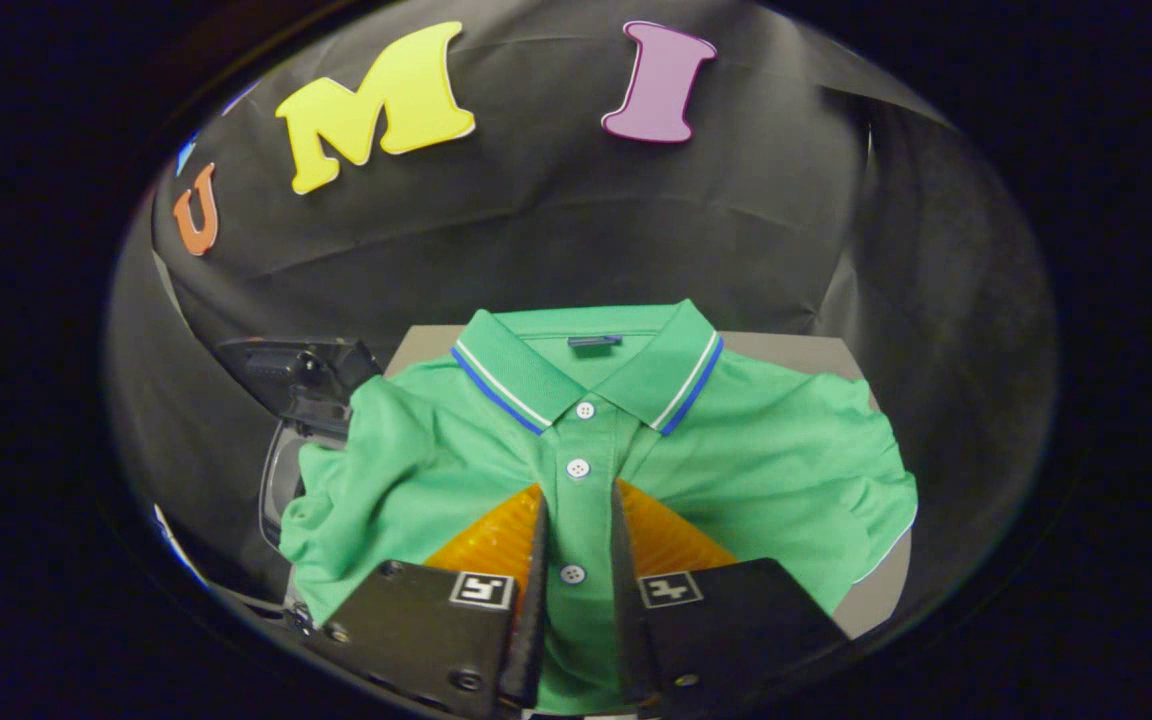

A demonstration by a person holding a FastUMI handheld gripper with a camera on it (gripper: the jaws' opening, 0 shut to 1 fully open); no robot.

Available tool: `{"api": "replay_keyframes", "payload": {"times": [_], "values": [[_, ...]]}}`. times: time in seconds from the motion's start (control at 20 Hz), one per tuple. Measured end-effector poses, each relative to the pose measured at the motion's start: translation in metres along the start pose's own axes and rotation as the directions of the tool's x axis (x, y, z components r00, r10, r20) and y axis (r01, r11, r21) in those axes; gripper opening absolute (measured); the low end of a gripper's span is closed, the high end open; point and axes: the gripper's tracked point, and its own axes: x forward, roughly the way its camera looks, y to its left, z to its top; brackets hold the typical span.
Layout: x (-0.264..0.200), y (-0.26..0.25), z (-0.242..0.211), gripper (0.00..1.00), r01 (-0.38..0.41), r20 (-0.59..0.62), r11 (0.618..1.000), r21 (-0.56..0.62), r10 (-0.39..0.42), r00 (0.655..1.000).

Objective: Put the clothes into the washing machine and then close the washing machine lid.

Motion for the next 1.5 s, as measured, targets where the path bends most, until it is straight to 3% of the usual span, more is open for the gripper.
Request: {"api": "replay_keyframes", "payload": {"times": [0.15, 0.5, 0.7, 0.95, 1.5], "values": [[0.001, 0.002, 0.003, 0.10, -0.014, 0.035, 0.998, 0.059, 0.012, 0.999], [-0.024, 0.014, -0.001, 0.06, -0.075, 0.162, 0.990, 0.117, 0.055, 0.985], [-0.059, 0.033, 0.017, 0.06, -0.126, 0.271, 0.985, 0.121, 0.089, 0.958], [-0.116, 0.079, 0.049, 0.06, -0.194, 0.406, 0.979, 0.065, 0.152, 0.901], [-0.238, 0.205, 0.101, 0.06, -0.329, 0.611, 0.942, -0.065, 0.298, 0.733]]}}
